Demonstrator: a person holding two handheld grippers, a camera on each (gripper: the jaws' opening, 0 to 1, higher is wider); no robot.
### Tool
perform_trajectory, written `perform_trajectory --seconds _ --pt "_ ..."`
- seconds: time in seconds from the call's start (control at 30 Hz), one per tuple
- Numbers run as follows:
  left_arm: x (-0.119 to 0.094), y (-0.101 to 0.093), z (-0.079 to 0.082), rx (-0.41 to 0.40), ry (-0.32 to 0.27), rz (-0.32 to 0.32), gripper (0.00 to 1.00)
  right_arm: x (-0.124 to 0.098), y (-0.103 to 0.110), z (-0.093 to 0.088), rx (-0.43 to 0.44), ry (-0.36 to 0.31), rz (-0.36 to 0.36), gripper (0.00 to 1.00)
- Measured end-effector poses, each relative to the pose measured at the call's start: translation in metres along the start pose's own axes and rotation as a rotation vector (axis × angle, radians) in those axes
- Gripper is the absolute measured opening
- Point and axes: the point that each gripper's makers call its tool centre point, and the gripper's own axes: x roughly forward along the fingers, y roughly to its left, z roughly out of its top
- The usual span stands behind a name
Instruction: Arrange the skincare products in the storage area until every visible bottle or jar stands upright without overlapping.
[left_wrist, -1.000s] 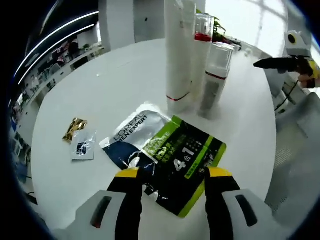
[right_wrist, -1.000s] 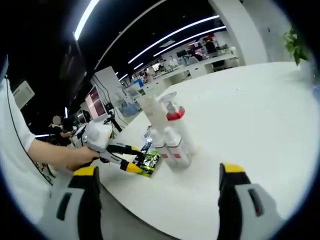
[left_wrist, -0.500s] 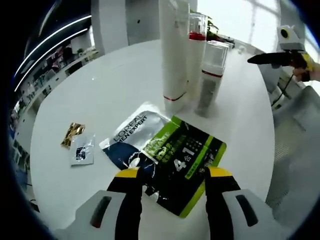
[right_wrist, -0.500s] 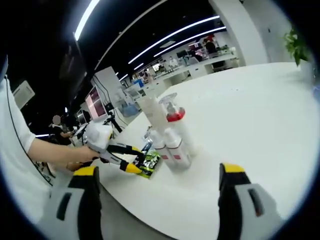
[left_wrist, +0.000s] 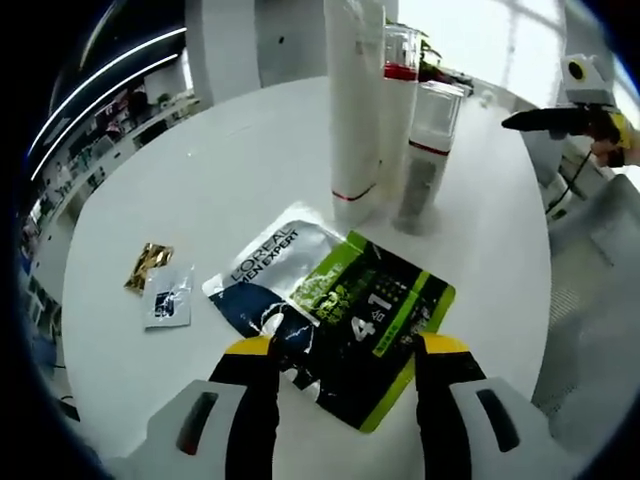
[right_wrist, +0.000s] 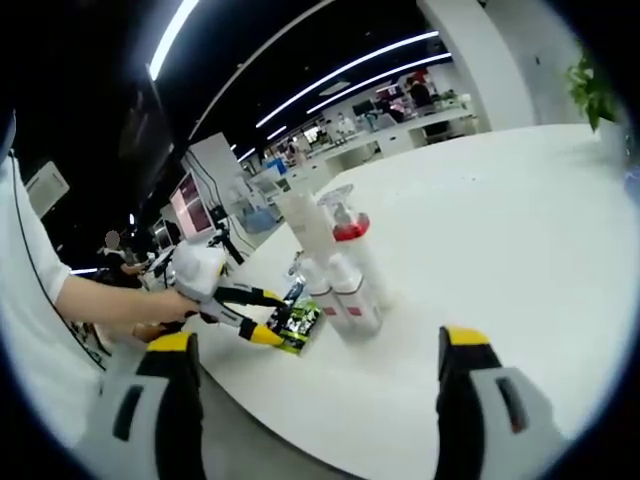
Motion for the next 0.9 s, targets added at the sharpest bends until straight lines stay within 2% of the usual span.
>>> perform_trajectory --seconds 0.4,0.9 --pt "-0.017 0.003 0.000 -0.043 -0.021 0.015 0.58 0.002 0.003 0.001 -0.015 0.003 0.011 1.00" --pt "-0.042 0.002 0.000 -0.126 -0.059 0.041 0.74 0.002 0.006 0.004 -0.038 0.003 0.024 1.00"
